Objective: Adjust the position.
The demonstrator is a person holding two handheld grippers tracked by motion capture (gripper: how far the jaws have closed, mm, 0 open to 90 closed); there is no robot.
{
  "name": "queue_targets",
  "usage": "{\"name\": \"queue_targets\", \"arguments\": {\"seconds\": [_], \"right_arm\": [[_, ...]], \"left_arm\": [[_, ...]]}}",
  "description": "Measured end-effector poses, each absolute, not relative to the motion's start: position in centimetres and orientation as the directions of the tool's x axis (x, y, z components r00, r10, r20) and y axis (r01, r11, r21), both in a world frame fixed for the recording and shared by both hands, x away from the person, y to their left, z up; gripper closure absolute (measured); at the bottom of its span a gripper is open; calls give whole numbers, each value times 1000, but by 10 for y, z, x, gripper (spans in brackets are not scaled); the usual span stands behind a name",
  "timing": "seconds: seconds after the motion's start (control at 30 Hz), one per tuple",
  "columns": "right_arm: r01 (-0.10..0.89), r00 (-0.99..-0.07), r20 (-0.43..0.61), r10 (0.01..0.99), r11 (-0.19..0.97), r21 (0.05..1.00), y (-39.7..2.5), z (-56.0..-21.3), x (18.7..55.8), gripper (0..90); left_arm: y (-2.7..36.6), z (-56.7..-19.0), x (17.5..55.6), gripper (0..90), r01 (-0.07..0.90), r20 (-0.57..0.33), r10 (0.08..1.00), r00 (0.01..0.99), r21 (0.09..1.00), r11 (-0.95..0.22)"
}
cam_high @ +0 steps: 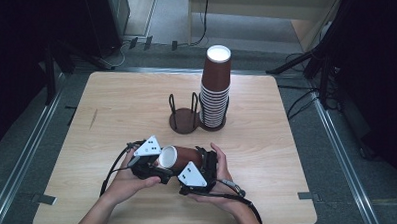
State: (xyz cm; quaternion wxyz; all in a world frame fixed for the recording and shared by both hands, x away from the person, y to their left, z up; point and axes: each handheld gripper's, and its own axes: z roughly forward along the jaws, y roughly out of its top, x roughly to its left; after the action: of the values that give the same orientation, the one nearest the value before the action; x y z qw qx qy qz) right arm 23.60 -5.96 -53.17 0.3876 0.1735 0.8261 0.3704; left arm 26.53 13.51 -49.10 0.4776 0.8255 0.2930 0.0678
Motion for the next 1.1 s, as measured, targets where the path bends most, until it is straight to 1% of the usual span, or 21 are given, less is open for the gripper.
{"name": "queue_targets", "arguments": {"seconds": [0.13, 0.43, 0.6, 0.7, 0.83, 1.0, 1.1], "right_arm": [[-13, -630, -515, 581, 655, 755, -62, -527, 234, 0], [-16, -601, -498, 625, 614, 789, -68, -516, 234, 0], [-4, -584, -468, 664, 574, 819, -75, -508, 236, 0], [12, -569, -448, 689, 552, 834, -79, -505, 239, 0], [41, -552, -429, 715, 537, 843, -81, -504, 241, 0], [85, -518, -407, 753, 518, 851, -81, -503, 242, 0], [102, -510, -385, 769, 498, 861, -83, -502, 243, 0]], "left_arm": [[141, -490, 267, 219, 418, -177, 557, 812, 841, -343], [148, -492, 271, 220, 429, -159, 635, 756, 853, -297], [153, -491, 271, 221, 399, -110, 685, 721, 873, -280], [157, -489, 270, 221, 387, -103, 706, 701, 886, -255], [159, -488, 267, 221, 346, -55, 730, 681, 903, -254], [162, -485, 265, 220, 309, -39, 735, 677, 921, -235], [164, -484, 265, 220, 317, -59, 744, 665, 925, -210]]}}
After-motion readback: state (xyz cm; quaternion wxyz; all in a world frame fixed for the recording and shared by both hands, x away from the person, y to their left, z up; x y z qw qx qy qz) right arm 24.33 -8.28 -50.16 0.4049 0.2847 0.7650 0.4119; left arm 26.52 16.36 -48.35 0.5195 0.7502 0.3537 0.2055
